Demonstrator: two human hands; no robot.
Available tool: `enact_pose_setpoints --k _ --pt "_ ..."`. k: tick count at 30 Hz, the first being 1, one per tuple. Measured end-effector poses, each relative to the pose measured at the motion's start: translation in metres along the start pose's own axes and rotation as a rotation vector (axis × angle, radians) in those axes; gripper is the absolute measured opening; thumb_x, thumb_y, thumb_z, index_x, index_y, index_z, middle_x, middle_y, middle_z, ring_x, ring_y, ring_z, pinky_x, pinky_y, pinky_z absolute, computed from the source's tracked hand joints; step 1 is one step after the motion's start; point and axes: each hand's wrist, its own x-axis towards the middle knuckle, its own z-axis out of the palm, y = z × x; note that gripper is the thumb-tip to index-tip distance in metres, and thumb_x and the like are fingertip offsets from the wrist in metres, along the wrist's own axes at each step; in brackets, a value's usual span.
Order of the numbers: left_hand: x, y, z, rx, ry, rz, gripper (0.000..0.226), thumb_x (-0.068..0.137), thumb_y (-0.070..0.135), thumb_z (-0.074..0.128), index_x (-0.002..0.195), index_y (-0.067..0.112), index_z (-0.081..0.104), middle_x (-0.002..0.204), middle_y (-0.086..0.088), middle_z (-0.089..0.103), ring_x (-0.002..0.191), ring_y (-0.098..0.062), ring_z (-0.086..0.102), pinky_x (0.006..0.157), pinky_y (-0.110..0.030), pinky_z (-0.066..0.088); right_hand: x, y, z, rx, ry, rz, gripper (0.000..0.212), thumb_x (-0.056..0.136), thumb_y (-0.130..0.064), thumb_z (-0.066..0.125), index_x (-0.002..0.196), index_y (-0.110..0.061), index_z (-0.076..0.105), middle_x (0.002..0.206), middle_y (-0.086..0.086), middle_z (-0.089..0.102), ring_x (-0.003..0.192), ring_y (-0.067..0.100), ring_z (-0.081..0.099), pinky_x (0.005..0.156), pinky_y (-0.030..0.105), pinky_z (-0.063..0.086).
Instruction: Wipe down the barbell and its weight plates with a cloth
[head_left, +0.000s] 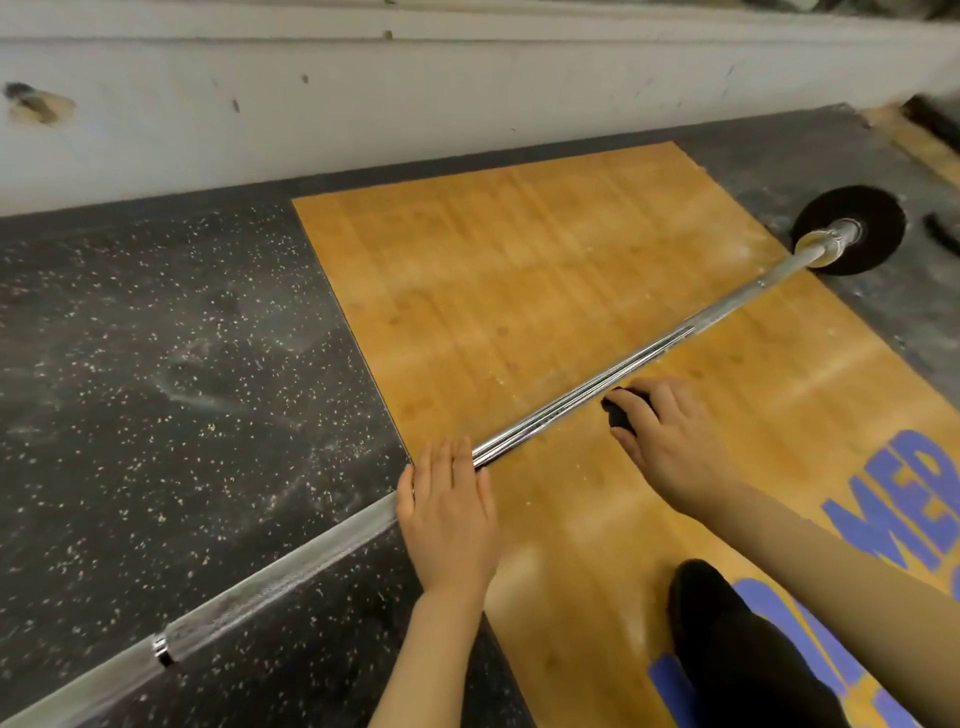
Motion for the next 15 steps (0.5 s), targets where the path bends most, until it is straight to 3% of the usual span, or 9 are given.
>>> enact_pose_setpoints --k 5,10,13,15 --pt "0.003 -0.004 0.004 0.089 0.043 0.062 0.054 0.099 0.042 0.027 0.137 0.015 0.053 0.140 -0.002 0.055 0.139 -0.022 0.038 0.113 -0.042 0.021 0.012 -0.006 0.025 0.099 -0.002 -0.040 0.035 0.091 -0.025 0.064 0.119 -0.003 0.063 0.114 0.019 0.059 0.096 0.042 0.057 0.078 0.052 0.050" --pt "0.010 -0.003 0.007 0.072 0.146 0.065 0.065 0.103 0.047 0.011 0.134 0.012 0.057 0.136 -0.004 0.058 0.139 -0.025 0.039 0.110 -0.046 0.027 0.035 -0.027 0.057 0.199 0.109 -0.151 0.040 0.096 -0.035 0.045 0.117 -0.006 0.063 0.112 0.017 0.059 0.100 0.036 0.052 0.090 0.050 0.047" --pt "0.016 -0.004 0.009 0.060 0.201 0.058 0.066 0.103 0.047 0.011 0.133 0.012 0.059 0.135 -0.003 0.059 0.138 -0.024 0.040 0.108 -0.046 0.031 0.052 -0.044 0.074 0.247 0.168 -0.256 0.037 0.096 -0.036 0.047 0.118 -0.009 0.060 0.113 0.015 0.059 0.103 0.031 0.045 0.099 0.046 0.036" --pt "0.020 -0.008 0.010 0.063 0.237 0.064 0.064 0.103 0.046 0.013 0.131 0.013 0.060 0.135 -0.002 0.059 0.137 -0.024 0.041 0.108 -0.045 0.033 0.060 -0.054 0.084 0.263 0.134 -0.321 0.038 0.097 -0.038 0.045 0.119 -0.011 0.061 0.115 0.012 0.060 0.105 0.030 0.051 0.103 0.046 0.035"
